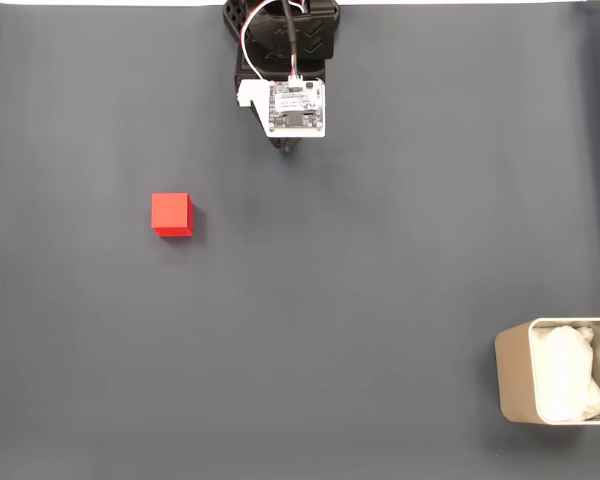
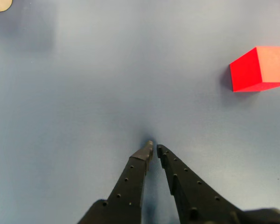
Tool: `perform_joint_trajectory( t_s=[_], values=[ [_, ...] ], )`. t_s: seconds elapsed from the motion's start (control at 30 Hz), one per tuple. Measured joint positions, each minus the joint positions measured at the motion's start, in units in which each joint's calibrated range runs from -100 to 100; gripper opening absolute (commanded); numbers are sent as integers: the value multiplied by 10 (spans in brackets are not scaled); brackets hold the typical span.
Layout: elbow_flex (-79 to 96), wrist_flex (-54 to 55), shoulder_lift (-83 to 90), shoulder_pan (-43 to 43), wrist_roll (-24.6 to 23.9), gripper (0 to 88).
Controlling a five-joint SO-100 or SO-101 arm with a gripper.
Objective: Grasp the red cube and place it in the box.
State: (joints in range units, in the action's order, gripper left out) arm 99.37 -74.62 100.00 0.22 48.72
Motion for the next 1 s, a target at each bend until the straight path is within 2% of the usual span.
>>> perform_joint_trajectory(
  t_s=[0.17,0.33,0.5,0.77,1.0],
  values=[
    [0,8,0,0,0,0],
    [-26,111,-23,0,0,0],
    [-165,175,-120,0,2,0],
    [-465,173,-297,0,7,0],
    [-683,79,-427,-5,13,0]
  ],
)
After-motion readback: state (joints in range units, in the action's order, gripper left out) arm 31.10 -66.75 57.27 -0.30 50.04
